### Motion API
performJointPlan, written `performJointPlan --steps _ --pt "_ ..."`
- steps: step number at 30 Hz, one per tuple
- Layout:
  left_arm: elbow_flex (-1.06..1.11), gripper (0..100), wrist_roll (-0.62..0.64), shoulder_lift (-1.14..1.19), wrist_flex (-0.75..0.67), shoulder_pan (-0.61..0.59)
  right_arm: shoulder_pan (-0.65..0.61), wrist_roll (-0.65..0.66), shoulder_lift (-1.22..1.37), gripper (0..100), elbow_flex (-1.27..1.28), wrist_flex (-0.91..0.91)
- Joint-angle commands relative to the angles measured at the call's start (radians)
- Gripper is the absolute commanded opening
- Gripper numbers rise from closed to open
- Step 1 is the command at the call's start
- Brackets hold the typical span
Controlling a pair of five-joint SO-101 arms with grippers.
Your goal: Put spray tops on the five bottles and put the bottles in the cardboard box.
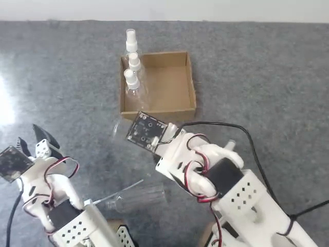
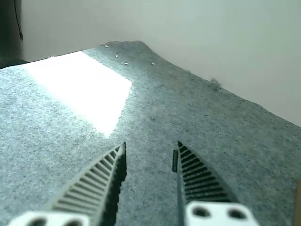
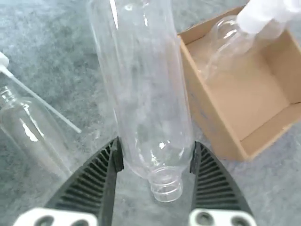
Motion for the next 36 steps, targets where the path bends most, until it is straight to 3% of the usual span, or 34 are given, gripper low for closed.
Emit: performJointPlan --steps 1,7,21,36 --pt "-0.025 15 -0.009 -0.018 -0.023 0.003 0.077 -0.006 -0.039 10.1 -0.028 -0.045" --pt "-0.025 15 -0.009 -0.018 -0.023 0.002 0.239 -0.15 -0.038 10.5 -0.071 -0.11" --pt "-0.025 15 -0.009 -0.018 -0.023 -0.003 0.475 -0.437 -0.028 10.6 -0.063 -0.291" --pt "-0.025 15 -0.011 -0.018 -0.023 -0.003 0.513 -0.483 -0.012 10.1 0.055 -0.492"
